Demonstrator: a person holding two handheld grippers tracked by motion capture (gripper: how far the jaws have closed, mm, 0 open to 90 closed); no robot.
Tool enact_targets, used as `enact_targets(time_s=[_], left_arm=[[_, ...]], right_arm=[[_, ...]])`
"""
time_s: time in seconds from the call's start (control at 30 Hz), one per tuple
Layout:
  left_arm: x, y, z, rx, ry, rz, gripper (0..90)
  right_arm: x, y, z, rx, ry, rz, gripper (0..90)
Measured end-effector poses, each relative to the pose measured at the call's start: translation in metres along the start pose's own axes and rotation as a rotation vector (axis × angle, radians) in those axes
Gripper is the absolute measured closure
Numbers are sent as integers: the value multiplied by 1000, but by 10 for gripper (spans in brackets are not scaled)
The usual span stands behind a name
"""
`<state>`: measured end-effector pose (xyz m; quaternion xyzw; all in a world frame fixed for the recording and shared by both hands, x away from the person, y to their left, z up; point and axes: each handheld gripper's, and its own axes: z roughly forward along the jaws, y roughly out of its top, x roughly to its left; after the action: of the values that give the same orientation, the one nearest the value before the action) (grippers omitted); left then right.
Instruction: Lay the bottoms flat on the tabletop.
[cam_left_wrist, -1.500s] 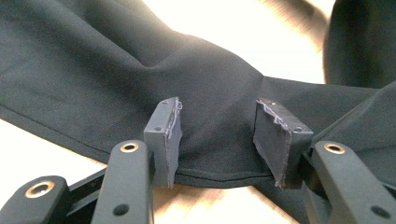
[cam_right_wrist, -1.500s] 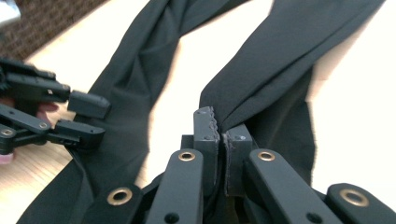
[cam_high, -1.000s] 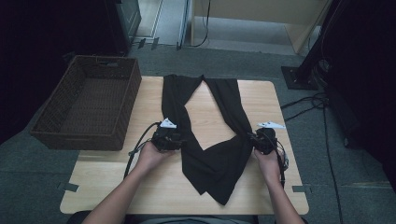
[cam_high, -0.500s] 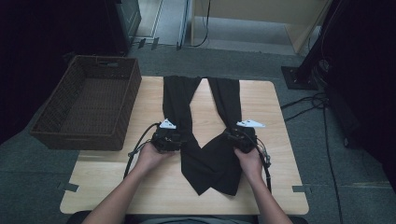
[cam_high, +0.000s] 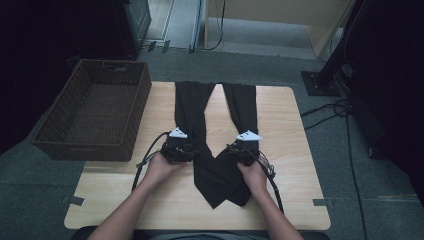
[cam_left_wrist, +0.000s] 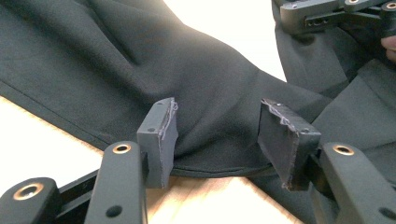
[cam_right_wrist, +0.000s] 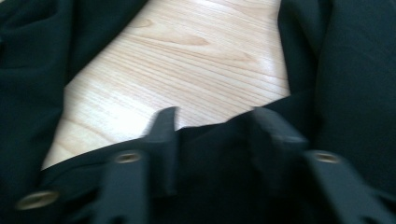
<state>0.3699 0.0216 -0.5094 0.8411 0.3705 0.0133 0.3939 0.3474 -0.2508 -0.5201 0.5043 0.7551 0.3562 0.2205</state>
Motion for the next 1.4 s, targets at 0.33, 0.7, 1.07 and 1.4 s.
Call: enact_targets(time_s=[0.33,0.7,1.07,1.4], left_arm=[[1,3,-4,22,-8,-12,450],[16,11,-35,-77,-22,-85,445],[7,5,-17,-5,-16,-79,437],[-1,0,4,-21,80,47,869]], right_arm=[[28,-3,-8,31,157,-59,865],[47,-23,-28,28,246,-112,866],[50,-28,-34,30,251,-106,863],[52,-29,-33,9,243,-105,859]])
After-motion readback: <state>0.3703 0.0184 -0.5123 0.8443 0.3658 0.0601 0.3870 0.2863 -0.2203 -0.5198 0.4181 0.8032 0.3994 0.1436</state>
